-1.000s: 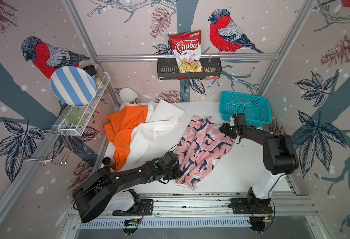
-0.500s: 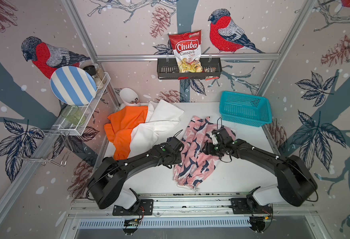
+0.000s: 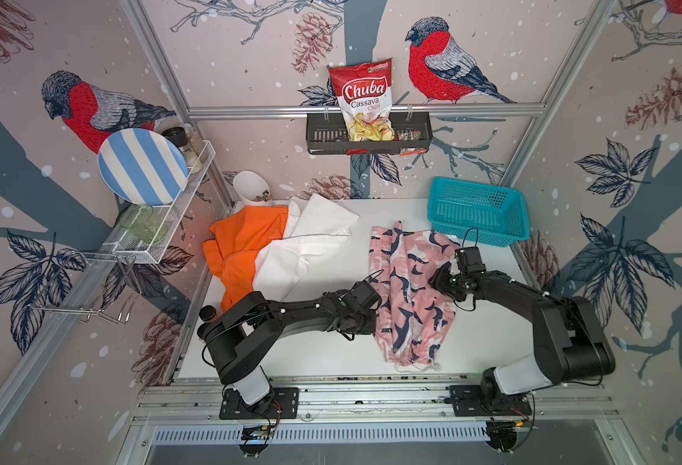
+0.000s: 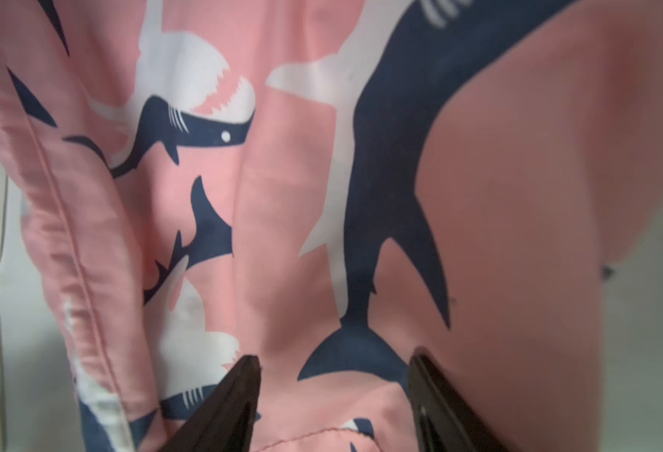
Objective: Roll up the shorts
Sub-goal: Fold the shorts at the center of the board.
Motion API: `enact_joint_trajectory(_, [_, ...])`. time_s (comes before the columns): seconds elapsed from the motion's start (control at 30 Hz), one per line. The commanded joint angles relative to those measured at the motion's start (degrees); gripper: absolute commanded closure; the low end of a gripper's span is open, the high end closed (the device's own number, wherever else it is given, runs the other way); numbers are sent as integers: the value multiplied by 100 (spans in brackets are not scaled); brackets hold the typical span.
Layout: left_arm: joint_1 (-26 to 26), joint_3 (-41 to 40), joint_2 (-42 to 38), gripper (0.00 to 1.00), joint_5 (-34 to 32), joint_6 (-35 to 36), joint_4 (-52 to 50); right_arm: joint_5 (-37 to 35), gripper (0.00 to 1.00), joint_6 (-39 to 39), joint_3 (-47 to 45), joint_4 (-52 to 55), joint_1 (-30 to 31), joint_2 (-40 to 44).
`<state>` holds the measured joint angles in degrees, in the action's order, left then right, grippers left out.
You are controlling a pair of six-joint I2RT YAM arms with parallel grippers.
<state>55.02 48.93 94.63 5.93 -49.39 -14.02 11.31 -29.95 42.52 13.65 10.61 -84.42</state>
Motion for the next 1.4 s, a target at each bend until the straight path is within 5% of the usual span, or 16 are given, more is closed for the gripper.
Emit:
enact_joint_trajectory(0.0, [61, -46, -177, 76, -306, -381, -232, -261, 34, 296, 225, 800, 126, 488])
enact_joint_trajectory(0.27, [-42, 106, -199, 75, -668, -186, -610, 379, 28, -531, -261, 891, 1679, 1236])
enact_joint_trajectory(0.57, [-276, 224, -15, 76, -487, 56, -470, 595, 27, -1347, -526, 198, 2665, 1084])
enact_joint_trajectory(0.83, [-562, -64, -474, 76, -566, 77, -514, 1302, 28, -2005, -344, -1202, 3296, 661])
enact_joint_trajectory(1.1, [-598, -272, -704, 76, -558, 28, -505, 1919, 29, -2455, -1123, -3020, 3325, -368])
enact_joint_trajectory(1.2, [-609, -353, -820, 76, -587, 7, -509, 1750, 29, -2393, -1022, -2827, 3299, -174])
enact_joint_trajectory(1.37, [-620, -384, -1011, 76, -611, -2, -545, 989, 27, -1935, -466, -1052, 3307, 931])
